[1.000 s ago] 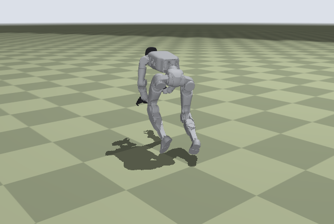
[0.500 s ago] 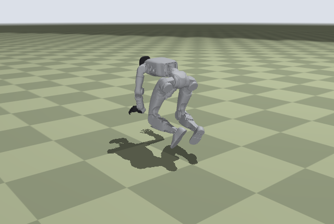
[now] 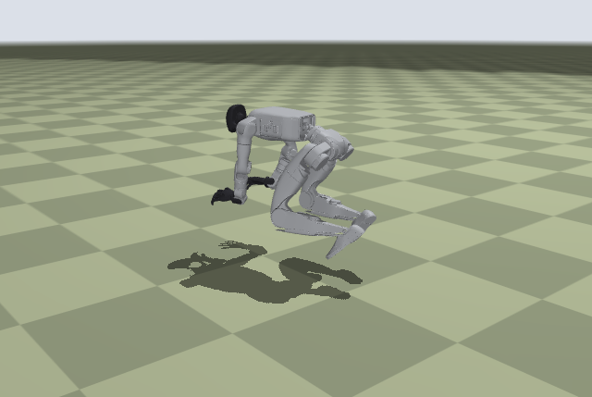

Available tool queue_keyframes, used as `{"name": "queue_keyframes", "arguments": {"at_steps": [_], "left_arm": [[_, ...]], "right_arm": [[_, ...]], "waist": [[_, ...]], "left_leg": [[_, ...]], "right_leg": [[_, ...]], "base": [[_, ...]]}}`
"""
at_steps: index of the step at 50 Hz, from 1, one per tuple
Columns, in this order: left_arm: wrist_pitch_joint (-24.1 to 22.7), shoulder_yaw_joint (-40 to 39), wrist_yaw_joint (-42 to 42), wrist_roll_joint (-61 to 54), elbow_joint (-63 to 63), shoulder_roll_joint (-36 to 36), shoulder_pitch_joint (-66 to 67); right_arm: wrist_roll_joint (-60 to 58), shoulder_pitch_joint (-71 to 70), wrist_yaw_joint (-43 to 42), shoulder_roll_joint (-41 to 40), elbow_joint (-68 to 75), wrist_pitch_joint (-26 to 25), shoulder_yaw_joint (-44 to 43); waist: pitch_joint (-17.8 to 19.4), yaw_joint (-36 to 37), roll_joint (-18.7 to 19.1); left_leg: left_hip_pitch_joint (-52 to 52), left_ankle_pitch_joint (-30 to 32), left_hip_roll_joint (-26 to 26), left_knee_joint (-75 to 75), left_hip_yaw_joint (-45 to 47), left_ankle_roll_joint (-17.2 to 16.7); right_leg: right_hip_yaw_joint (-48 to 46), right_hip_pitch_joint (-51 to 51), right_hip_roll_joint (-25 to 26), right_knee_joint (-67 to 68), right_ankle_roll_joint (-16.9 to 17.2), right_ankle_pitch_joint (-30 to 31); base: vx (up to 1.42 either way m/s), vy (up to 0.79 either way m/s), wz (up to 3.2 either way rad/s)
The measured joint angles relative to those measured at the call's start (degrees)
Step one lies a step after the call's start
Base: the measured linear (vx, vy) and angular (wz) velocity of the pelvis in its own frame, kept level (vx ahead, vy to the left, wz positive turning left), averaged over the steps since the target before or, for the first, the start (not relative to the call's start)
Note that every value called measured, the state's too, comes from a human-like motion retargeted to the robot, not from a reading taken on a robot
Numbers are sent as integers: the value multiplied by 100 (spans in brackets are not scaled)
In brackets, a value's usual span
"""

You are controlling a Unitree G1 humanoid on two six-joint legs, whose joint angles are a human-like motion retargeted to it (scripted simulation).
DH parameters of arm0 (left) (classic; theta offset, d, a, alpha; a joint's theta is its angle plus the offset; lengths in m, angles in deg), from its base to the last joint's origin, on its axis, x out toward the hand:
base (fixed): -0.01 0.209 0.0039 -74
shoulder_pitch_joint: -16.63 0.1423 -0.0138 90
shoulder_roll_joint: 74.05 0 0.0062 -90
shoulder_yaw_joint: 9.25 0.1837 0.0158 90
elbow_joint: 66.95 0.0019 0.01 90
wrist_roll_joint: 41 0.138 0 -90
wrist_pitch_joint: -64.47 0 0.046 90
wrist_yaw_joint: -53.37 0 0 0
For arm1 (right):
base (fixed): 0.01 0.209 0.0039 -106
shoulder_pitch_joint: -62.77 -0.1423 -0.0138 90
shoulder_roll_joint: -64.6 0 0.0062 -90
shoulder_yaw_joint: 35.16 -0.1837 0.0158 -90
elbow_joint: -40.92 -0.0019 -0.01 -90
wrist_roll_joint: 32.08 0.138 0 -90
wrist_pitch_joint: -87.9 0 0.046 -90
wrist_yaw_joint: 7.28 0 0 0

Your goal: Sport exercise

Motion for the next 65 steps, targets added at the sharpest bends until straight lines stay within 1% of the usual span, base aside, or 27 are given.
{"name": "queue_keyframes", "arguments": {"at_steps": [7,10,12,15,22,27,30,38,40,43,45,47,48,50,51,52,53,55,57,58,59,60,61,62,63,64,65], "left_arm": [[89,23,-270,168,417,222,29],[110,15,-344,208,601,323,35],[124,25,-365,265,692,424,22],[143,54,-436,340,785,577,17],[190,186,-571,611,846,809,-41],[222,307,-809,778,952,739,-52],[248,347,-1001,794,1070,608,-16],[304,283,-1305,356,1713,-252,-50],[276,270,-1179,182,1739,-271,-50],[269,217,-1276,-98,1865,-520,-396],[225,219,-1170,-276,1816,-404,-413],[252,218,-1219,-410,1846,-528,-637],[229,230,-1181,-470,1808,-444,-616],[273,249,-1241,-553,1826,-564,-831],[264,263,-1204,-588,1783,-490,-796],[271,282,-1196,-613,1758,-470,-815],[308,308,-1243,-617,1769,-561,-939],[311,356,-1233,-643,1699,-470,-909],[378,415,-1296,-623,1699,-598,-1094],[381,447,-1283,-602,1657,-531,-1049],[405,482,-1317,-587,1643,-514,-1068],[440,519,-1376,-575,1645,-523,-1120],[473,551,-1347,-532,1615,-520,-1147],[508,585,-1350,-484,1597,-531,-1182],[547,624,-1418,-425,1600,-572,-1232],[586,665,-1418,-364,1582,-585,-1267],[626,706,-1386,-302,1555,-585,-1295]], "right_arm": [[-96,-866,537,48,675,-110,839],[-92,-1226,736,-19,1102,-142,1115],[-101,-1418,829,-106,1398,-186,1255],[-114,-1612,914,-307,1806,-262,1393],[-238,-1764,773,-951,2359,-531,1347],[-286,-1787,590,-1387,2521,-759,1157],[-253,-1771,492,-1549,2602,-879,1028],[109,-1554,198,-1556,3049,-971,710],[221,-1312,-28,-1517,3223,-966,597],[414,-1316,-28,-1422,3470,-903,517],[538,-1062,-181,-1364,3655,-883,413],[618,-1078,-122,-1310,3767,-841,385],[658,-943,-167,-1309,3839,-830,340],[719,-987,-79,-1282,3896,-775,321],[749,-863,-87,-1310,3934,-762,288],[768,-805,-64,-1329,3956,-743,271],[764,-879,20,-1331,3946,-714,287],[768,-739,47,-1409,3946,-683,254],[717,-870,213,-1465,3854,-648,298],[687,-806,231,-1532,3807,-644,296],[650,-818,304,-1583,3731,-641,308],[609,-867,404,-1627,3641,-640,327],[549,-913,404,-1660,3538,-621,343],[490,-967,445,-1696,3432,-610,364],[432,-1038,570,-1736,3319,-614,398],[355,-1087,614,-1744,3217,-607,423],[270,-1124,617,-1735,3121,-596,445]], "waist": [[0,149,251],[0,212,333],[0,227,352],[0,199,301],[0,-37,7],[0,-338,-188],[0,-490,-279],[0,-682,-468],[0,-1082,-619],[0,-865,-631],[0,-1177,-768],[0,-1045,-789],[0,-1197,-857],[0,-1028,-867],[0,-1166,-933],[0,-1211,-974],[0,-1071,-966],[0,-1244,-1067],[0,-1051,-1063],[0,-1177,-1118],[0,-1076,-1124],[0,-863,-1105],[0,-1049,-1155],[0,-1103,-1186],[0,-892,-1179],[0,-952,-1210],[0,-1148,-1260]], "left_leg": [[-333,-453,-17,324,23,102],[-478,-682,-104,404,21,85],[-494,-682,-216,329,79,58],[-497,-682,-384,165,205,22],[-497,-682,-757,-334,451,56],[-497,-682,-1005,-651,573,271],[-497,-682,-1095,-737,626,486],[-497,-682,-1462,-747,623,994],[-497,-682,-2031,-1106,737,1065],[-497,-682,-1947,-871,675,1226],[-497,-682,-2487,-1298,772,1281],[-497,-682,-2453,-1114,750,1375],[-497,-682,-2736,-1357,773,1389],[-497,-682,-2644,-1170,767,1477],[-497,-682,-2921,-1408,762,1477],[-497,-682,-3064,-1505,759,1489],[-497,-682,-2936,-1321,758,1524],[-497,-682,-3321,-1662,728,1513],[-497,-682,-3170,-1408,715,1541],[-497,-682,-3424,-1648,670,1527],[-497,-682,-3416,-1717,607,1530],[-497,-682,-3276,-1700,534,1541],[-497,-682,-3507,-1764,576,1537],[-497,-682,-3604,-1794,580,1534],[-497,-682,-3433,-1755,509,1536],[-497,-682,-3526,-1783,511,1528],[-497,-682,-3752,-1844,550,1514]], "right_leg": [[93,0,-215,384,0,-418],[100,0,-298,521,0,-467],[180,0,-364,585,0,-444],[304,0,-469,657,0,-373],[547,0,-672,660,0,-175],[651,1,-829,538,-1,-182],[700,4,-908,485,-1,-267],[747,346,-1195,393,-5,-659],[929,382,-1659,415,0,-961],[815,661,-1552,341,-25,-920],[984,647,-1985,320,-4,-1126],[889,853,-1947,289,-45,-1072],[974,826,-2161,272,-16,-1139],[858,1030,-2075,231,-94,-1060],[935,987,-2282,217,-42,-1069],[959,1000,-2382,205,-24,-1048],[878,1124,-2266,195,-75,-965],[955,1072,-2568,169,-7,-911],[855,1234,-2447,183,-53,-657],[922,1156,-2644,179,-18,-615],[914,1111,-2625,154,-39,-485],[869,1083,-2497,118,-88,-312],[947,1083,-2809,201,-95,-353],[970,1067,-2996,254,-167,-368],[885,1016,-2934,248,-367,-330],[906,978,-3146,313,-494,-452],[980,946,-3494,414,-586,-654]], "base": [[-13,10,148],[-17,13,161],[-18,13,174],[-18,13,173],[-13,14,164],[-5,19,180],[-1,22,179],[1,26,178],[8,25,329],[1,32,98],[11,25,283],[8,29,153],[11,26,192],[10,27,116],[15,24,165],[16,24,153],[13,24,86],[18,22,143],[17,23,65],[23,19,133],[24,19,70],[22,22,57],[23,21,104],[23,20,85],[22,20,18],[24,19,85],[25,18,77]]}}
